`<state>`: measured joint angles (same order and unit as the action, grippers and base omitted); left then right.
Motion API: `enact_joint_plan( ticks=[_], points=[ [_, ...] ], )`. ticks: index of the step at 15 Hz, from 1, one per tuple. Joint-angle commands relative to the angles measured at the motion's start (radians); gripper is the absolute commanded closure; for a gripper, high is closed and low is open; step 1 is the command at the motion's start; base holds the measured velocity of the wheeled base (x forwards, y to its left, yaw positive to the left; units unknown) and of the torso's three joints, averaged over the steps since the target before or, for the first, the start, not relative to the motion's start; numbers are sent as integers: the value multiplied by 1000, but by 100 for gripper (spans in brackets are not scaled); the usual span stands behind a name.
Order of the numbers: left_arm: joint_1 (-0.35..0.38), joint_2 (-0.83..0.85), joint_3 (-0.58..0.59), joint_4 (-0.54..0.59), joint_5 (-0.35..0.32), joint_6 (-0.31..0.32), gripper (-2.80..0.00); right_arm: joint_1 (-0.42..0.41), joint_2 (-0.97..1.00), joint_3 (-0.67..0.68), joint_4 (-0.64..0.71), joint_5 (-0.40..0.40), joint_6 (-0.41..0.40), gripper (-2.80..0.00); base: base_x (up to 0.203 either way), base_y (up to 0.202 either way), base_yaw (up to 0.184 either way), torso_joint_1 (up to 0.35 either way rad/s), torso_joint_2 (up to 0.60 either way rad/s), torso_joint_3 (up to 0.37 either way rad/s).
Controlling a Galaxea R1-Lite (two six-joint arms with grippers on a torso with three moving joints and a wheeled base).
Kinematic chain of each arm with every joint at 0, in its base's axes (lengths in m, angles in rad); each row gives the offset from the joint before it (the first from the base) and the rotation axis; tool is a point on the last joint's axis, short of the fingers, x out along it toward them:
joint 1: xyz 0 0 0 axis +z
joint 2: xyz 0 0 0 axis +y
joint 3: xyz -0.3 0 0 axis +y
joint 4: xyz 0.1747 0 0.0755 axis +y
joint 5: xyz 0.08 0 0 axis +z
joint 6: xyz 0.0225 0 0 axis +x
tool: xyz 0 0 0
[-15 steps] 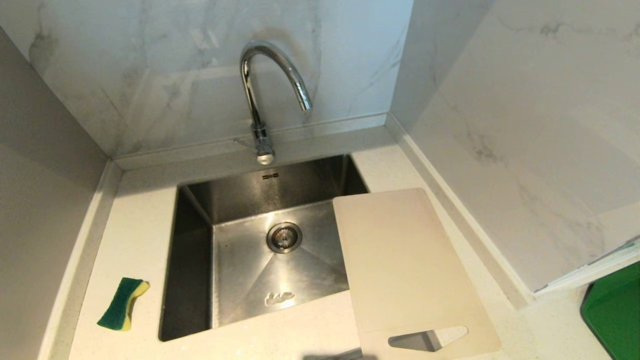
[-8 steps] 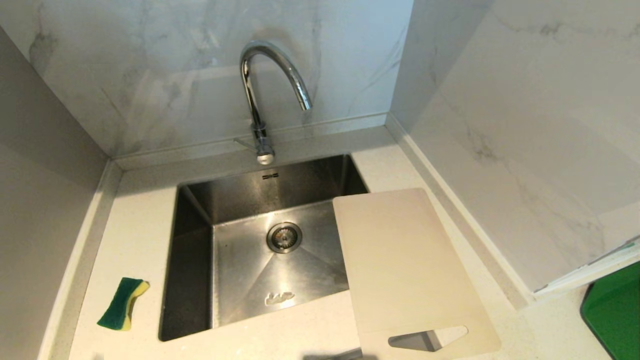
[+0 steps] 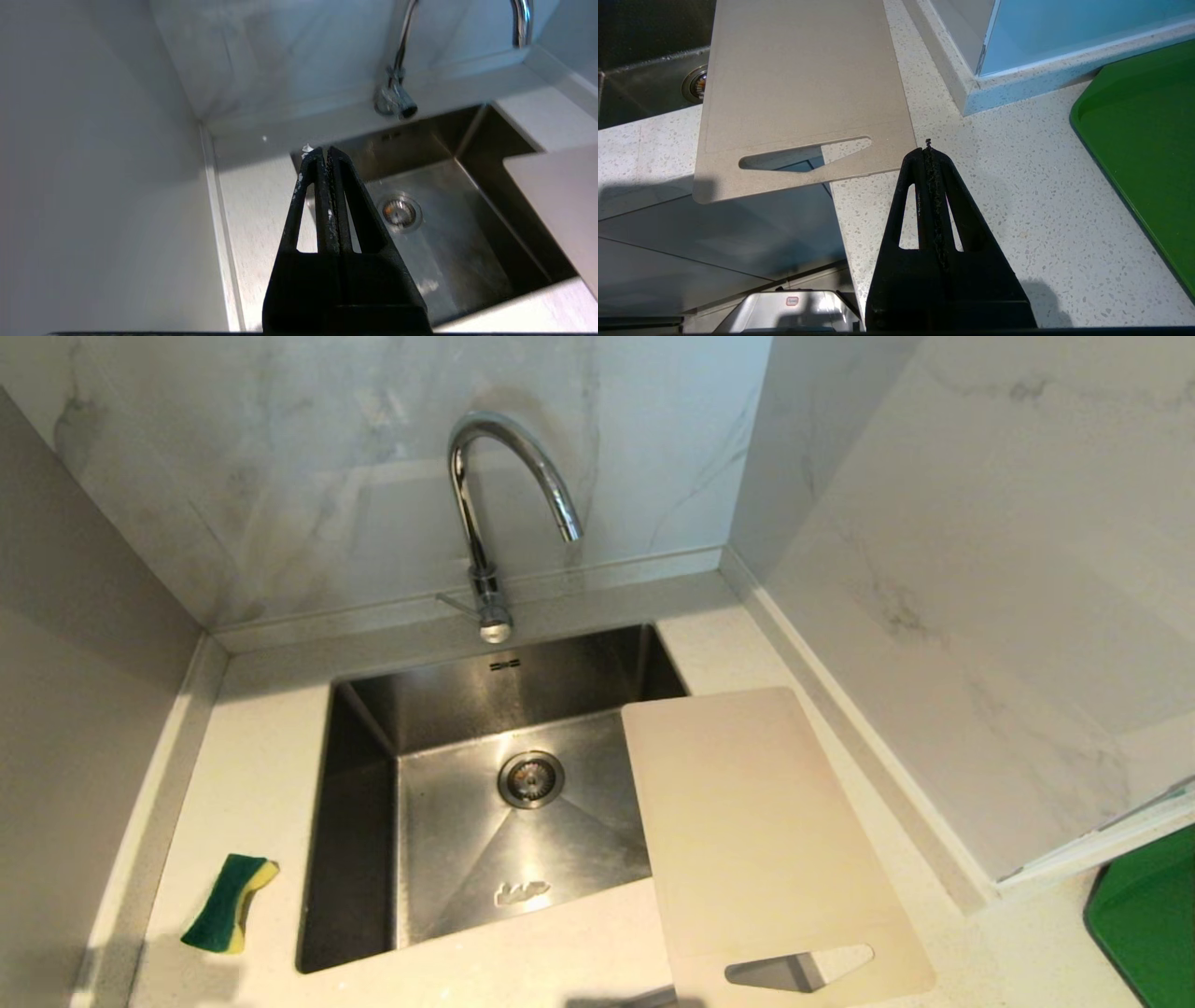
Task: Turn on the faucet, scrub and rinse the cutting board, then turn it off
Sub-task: Turn on the tap
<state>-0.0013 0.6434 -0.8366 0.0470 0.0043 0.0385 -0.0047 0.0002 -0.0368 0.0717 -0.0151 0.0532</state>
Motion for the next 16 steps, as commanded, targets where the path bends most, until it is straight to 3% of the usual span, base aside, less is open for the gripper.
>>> enact_joint_plan(
  ticks=[1, 4, 8, 10, 13, 16],
  points=[
    [2, 186, -137, 1, 7, 11, 0, 0, 1, 0, 0, 0, 0, 0, 0, 0, 0, 0, 0, 0],
    [-9, 310, -277, -13, 8, 74, 0, 0, 1, 0, 0, 0, 0, 0, 0, 0, 0, 0, 0, 0],
    [-90, 455, -403, -15, 36, 93, 0, 0, 1, 0, 0, 0, 0, 0, 0, 0, 0, 0, 0, 0],
    [-157, 516, -412, -21, 156, 91, 0, 0, 1, 0, 0, 0, 0, 0, 0, 0, 0, 0, 0, 0],
    [-350, 645, -486, -61, 449, 48, 0, 0, 1, 0, 0, 0, 0, 0, 0, 0, 0, 0, 0, 0],
    [-435, 827, -612, -154, 592, -26, 0, 0, 1, 0, 0, 0, 0, 0, 0, 0, 0, 0, 0, 0]
  ],
)
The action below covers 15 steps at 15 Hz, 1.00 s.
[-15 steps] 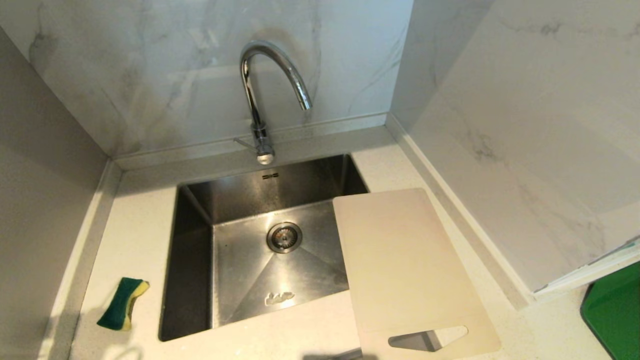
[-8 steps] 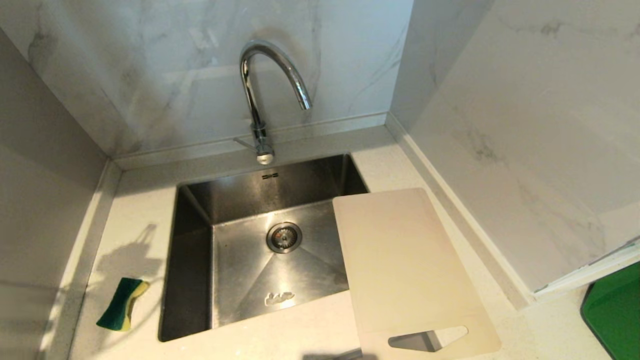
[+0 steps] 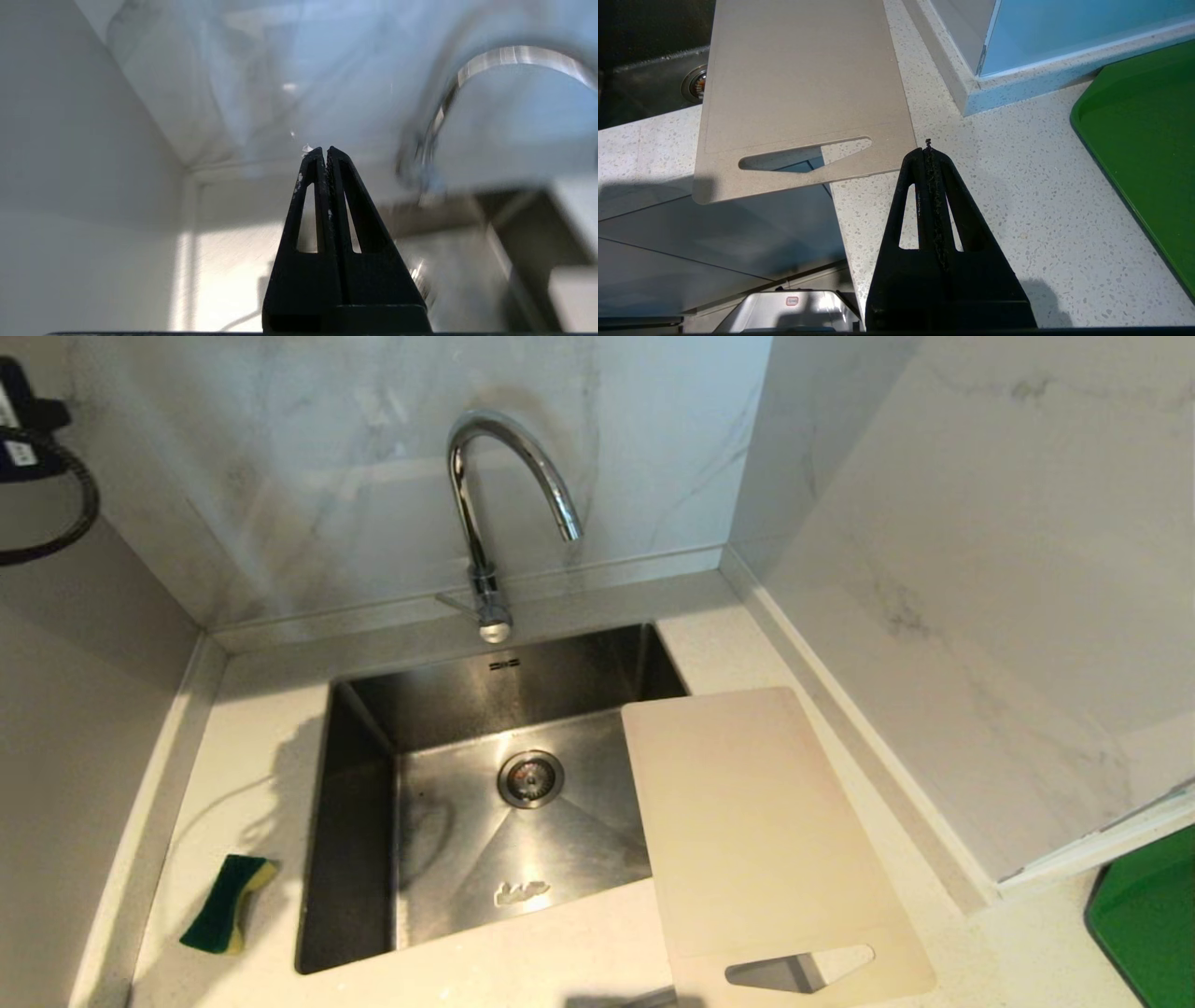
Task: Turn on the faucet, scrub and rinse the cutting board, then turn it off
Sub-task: Turn on the tap
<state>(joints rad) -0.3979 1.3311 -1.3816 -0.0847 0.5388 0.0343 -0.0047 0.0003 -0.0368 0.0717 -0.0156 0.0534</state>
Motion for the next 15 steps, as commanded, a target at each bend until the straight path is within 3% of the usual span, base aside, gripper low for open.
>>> enact_joint_plan(
  ticks=[1, 4, 9, 11, 15],
  points=[
    [-45, 204, -128, -37, 85, -60, 0, 0, 1, 0, 0, 0, 0, 0, 0, 0, 0, 0, 0, 0],
    [-58, 360, -279, -40, 129, -177, 0, 0, 1, 0, 0, 0, 0, 0, 0, 0, 0, 0, 0, 0],
    [-71, 570, -485, -15, 138, -387, 0, 0, 1, 0, 0, 0, 0, 0, 0, 0, 0, 0, 0, 0],
    [-71, 645, -539, -3, 136, -427, 0, 0, 1, 0, 0, 0, -1, 0, 0, 0, 0, 0, 0, 0],
    [-70, 730, -569, -18, 117, -432, 0, 0, 1, 0, 2, 0, -1, 0, 0, 0, 0, 0, 0, 0]
  ],
)
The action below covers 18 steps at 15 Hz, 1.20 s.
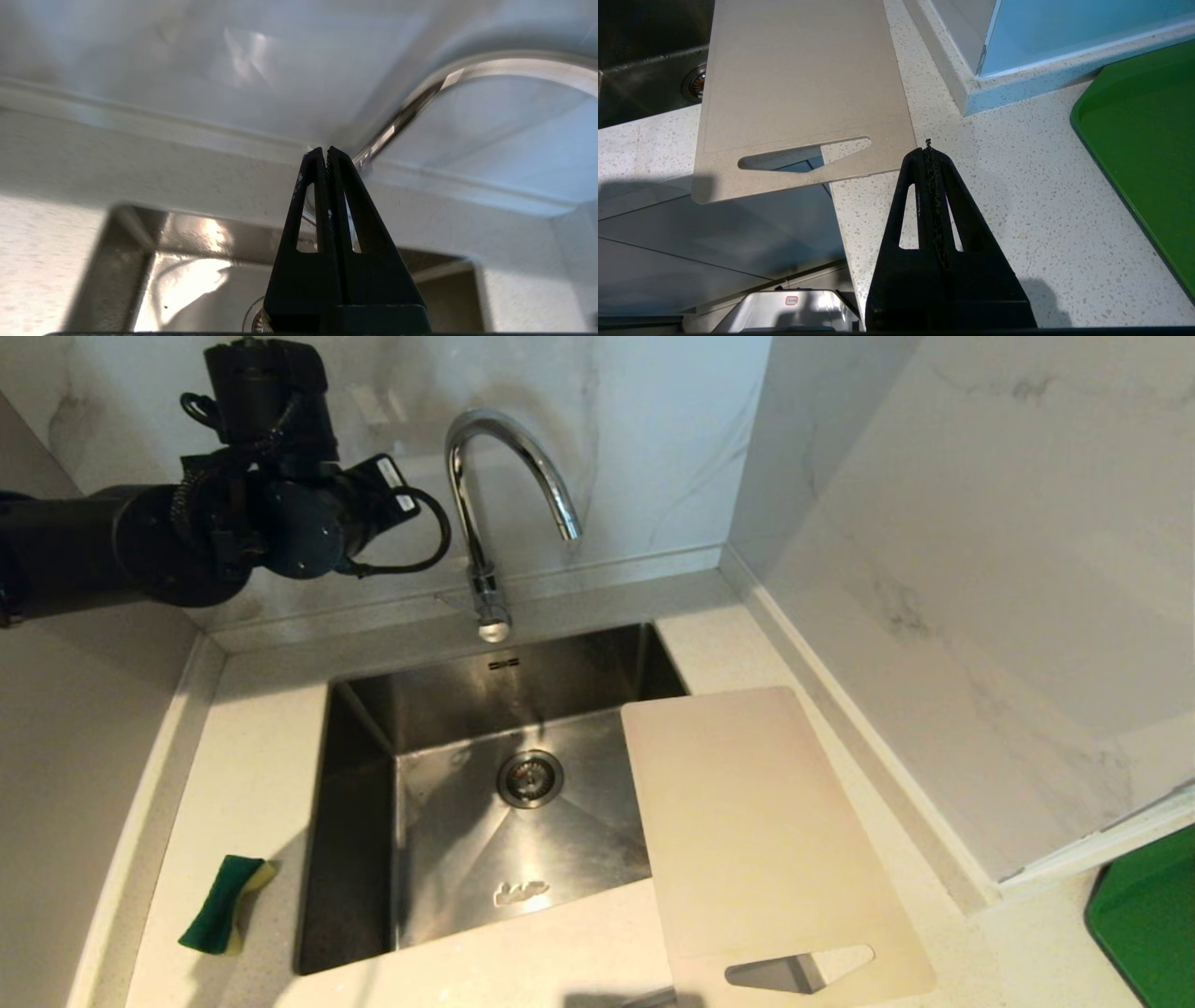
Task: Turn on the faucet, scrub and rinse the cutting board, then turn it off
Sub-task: Turn on the tap
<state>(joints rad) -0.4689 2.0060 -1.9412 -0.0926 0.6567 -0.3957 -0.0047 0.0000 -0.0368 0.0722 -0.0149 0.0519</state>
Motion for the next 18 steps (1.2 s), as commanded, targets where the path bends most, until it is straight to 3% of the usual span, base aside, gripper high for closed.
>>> enact_joint_plan(
  ticks=[1, 18],
  points=[
    [1, 70, -9, -22, -3, -1, 0, 0, 2, 0, 1, 0, 0, 0, 0, 0, 0, 0, 0, 0],
    [-30, 155, -10, -85, 33, 20, 0, 0, 2, -2, 6, 0, 0, 0, 0, 0, 0, 0, 0, 0]
  ],
)
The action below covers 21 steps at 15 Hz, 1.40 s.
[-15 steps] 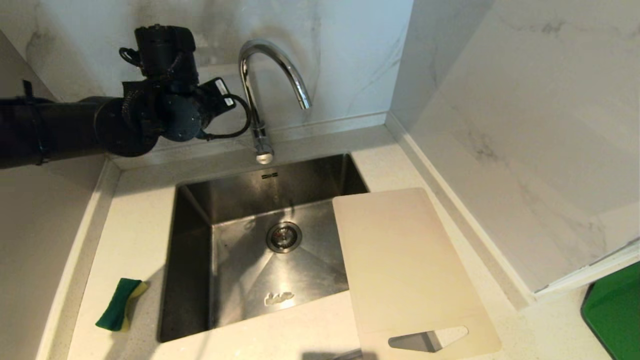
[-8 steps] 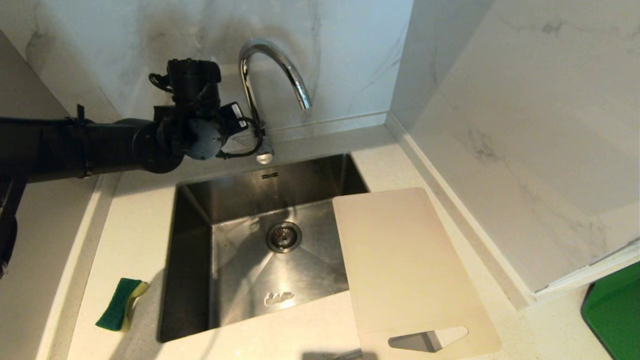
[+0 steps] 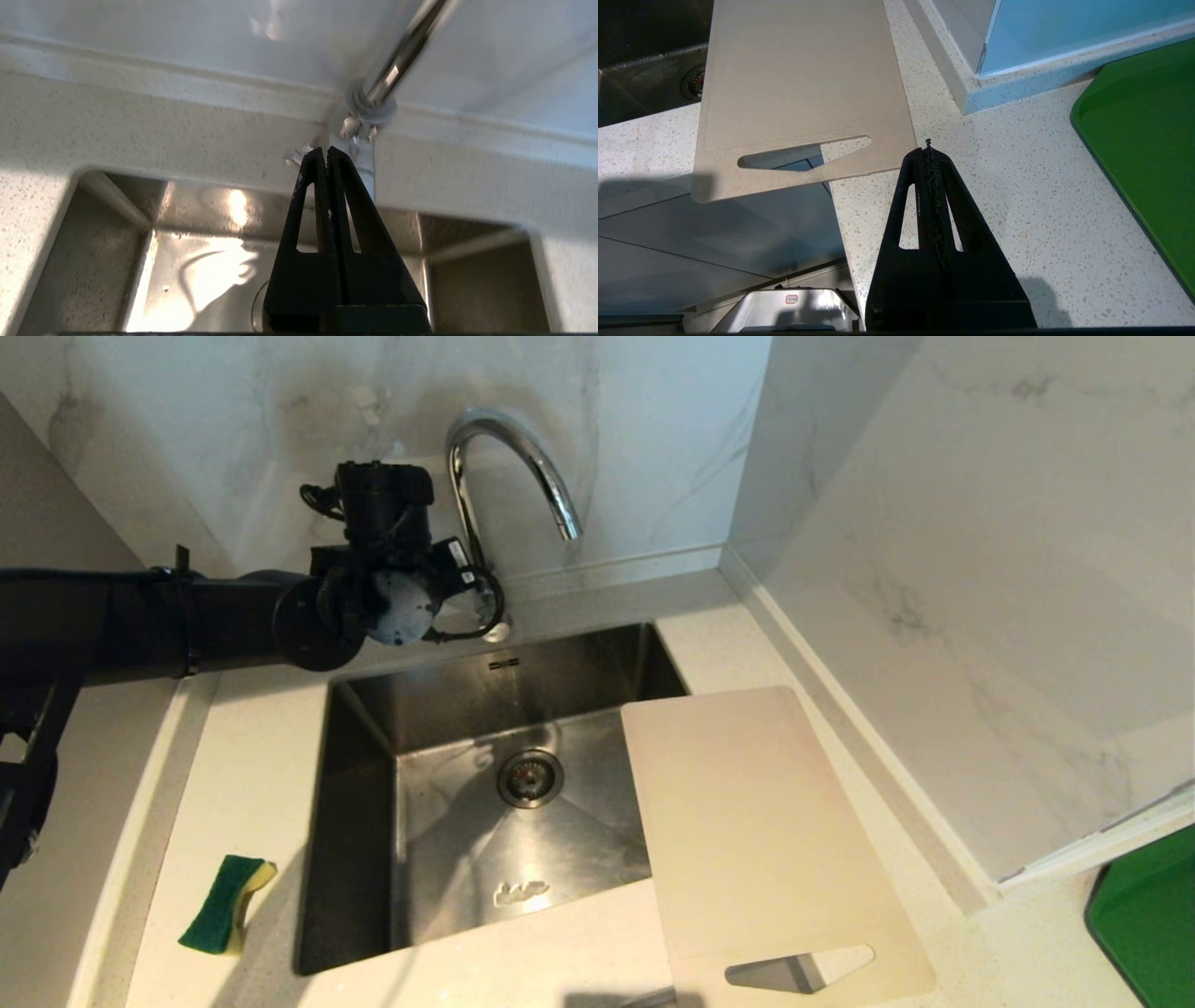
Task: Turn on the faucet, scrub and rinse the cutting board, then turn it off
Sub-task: Turn on the tap
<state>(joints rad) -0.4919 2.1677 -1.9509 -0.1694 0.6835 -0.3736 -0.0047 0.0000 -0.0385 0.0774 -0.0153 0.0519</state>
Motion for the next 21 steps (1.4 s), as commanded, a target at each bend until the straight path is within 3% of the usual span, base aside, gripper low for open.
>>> enact_joint_plan(
  ticks=[1, 4, 5, 10, 13, 18, 21],
  points=[
    [-8, -4, 0, -13, 6, -1, 0, 0, 2, 0, 1, 0, 0, 0, 0, 0, 0, 0, 0, 0],
    [-4, 19, 0, -16, 30, 22, 0, 0, 2, 0, 1, 0, 0, 0, 0, 0, 0, 0, 0, 0],
    [-4, 20, 0, -17, 30, 22, -280, 0, 2, 0, 1, 0, 0, 0, 0, 0, 0, 0, 0, 0],
    [-2, 15, 0, -15, 31, 30, -280, 0, 2, 0, 1, 0, 0, 0, 0, 0, 0, 0, 0, 0],
    [-11, 11, 1, -19, 62, -1, -280, 0, 2, -1, 2, 0, -1, 0, 0, 0, 0, 0, 0, 0],
    [-38, 20, -6, -59, 218, -27, -280, 0, 2, -1, 2, 0, -1, 0, 0, 0, 0, 0, 0, 0],
    [-42, 30, -7, -60, 271, -89, -280, 0, 2, -1, 2, 0, -1, 0, 0, 0, 0, 0, 0, 0]
  ],
)
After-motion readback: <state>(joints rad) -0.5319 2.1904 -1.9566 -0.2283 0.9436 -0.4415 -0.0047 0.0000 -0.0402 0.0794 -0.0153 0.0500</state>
